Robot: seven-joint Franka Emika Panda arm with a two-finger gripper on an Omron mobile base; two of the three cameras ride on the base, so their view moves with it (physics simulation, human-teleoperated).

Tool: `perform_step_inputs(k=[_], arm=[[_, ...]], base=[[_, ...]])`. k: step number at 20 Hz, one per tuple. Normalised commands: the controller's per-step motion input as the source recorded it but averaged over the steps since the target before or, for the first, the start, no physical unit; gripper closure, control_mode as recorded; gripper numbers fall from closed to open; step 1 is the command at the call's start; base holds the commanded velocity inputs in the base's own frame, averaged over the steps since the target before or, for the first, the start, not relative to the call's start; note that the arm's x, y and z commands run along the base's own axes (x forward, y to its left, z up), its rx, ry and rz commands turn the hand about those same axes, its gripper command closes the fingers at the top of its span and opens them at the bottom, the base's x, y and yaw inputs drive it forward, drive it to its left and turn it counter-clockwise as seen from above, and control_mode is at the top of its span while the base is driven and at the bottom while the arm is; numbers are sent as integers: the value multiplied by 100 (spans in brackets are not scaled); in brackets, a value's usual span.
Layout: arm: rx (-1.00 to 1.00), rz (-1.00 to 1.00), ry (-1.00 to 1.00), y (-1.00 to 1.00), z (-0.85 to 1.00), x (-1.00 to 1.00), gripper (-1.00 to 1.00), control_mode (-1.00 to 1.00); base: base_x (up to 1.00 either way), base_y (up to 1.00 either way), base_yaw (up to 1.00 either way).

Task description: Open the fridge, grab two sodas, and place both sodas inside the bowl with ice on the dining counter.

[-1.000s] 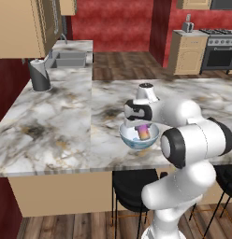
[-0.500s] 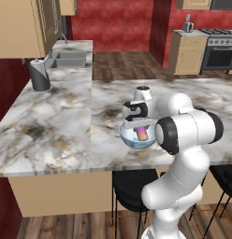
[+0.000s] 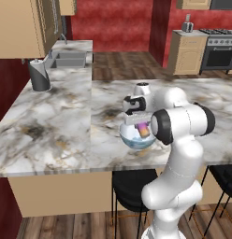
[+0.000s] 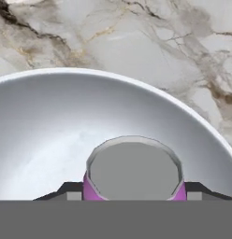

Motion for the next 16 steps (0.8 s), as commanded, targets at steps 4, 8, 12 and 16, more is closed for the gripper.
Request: perform_step_inputs(k=[4, 8, 12, 16], arm=[[0, 0, 0, 1, -35, 5, -100, -100], [0, 0, 0, 3, -16, -15, -100, -100], [0, 0, 0, 7, -2, -26, -100, -100], [2, 0, 0, 1, 2, -29, -100, -100]], base=[[0, 0, 0], [0, 0, 0], [0, 0, 0], [0, 0, 0]])
